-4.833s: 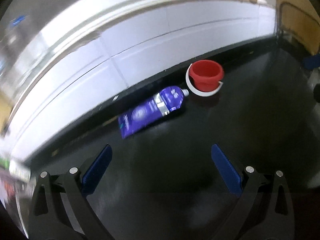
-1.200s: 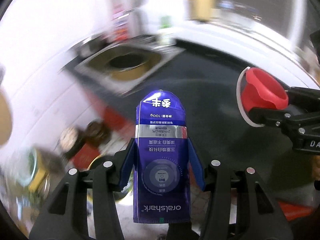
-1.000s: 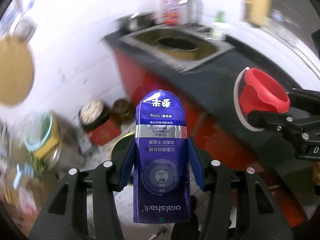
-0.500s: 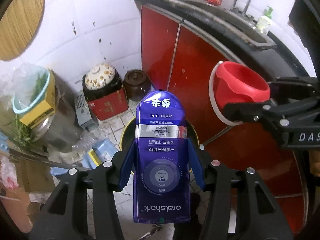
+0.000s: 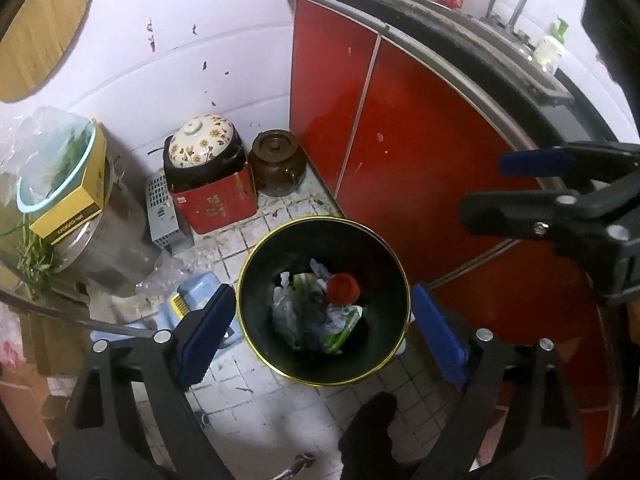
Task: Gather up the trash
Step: 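Carry toothpaste tube and red cup to the floor bin and open both tools over it, then move both open tools back over the empty counter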
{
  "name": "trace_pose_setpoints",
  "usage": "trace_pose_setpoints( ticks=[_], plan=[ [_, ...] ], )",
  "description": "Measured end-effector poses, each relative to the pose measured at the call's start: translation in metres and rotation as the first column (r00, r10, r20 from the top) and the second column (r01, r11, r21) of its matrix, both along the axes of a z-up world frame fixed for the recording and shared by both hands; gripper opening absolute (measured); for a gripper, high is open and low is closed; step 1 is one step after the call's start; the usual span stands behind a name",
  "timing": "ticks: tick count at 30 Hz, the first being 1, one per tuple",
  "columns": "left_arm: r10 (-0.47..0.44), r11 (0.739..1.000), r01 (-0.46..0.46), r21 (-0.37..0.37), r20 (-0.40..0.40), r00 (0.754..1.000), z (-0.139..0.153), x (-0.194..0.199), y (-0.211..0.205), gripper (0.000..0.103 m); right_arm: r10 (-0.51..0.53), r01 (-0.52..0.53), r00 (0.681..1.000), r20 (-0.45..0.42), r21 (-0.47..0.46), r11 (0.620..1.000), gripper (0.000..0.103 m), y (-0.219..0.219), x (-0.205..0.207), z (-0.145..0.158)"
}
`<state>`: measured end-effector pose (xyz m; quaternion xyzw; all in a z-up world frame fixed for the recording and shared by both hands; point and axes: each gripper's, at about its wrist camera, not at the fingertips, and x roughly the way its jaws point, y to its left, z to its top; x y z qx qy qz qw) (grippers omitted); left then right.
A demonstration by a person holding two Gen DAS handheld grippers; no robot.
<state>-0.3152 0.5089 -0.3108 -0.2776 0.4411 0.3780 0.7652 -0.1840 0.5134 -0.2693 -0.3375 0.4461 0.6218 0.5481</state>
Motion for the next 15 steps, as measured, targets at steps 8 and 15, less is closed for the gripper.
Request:
trace_pose_setpoints(
  ticks=[8, 15],
  plan=[
    [-0.043, 0.997, 0.045, 0.058, -0.034, 0.998, 0.058, 0.019, -0.026, 0.094, -0.109, 0.104, 0.993, 0.047, 0.104, 0.989, 0.089, -0.049, 0.03, 0.079],
    [-0.176, 0.982, 0.177, 0.061, -0.023, 0.984, 0.137, 0.091, -0.077, 0.096, -0.392, 0.361, 0.909, 0.14, 0.204, 0.91, 0.095, -0.162, 0.1, 0.173]
  ],
)
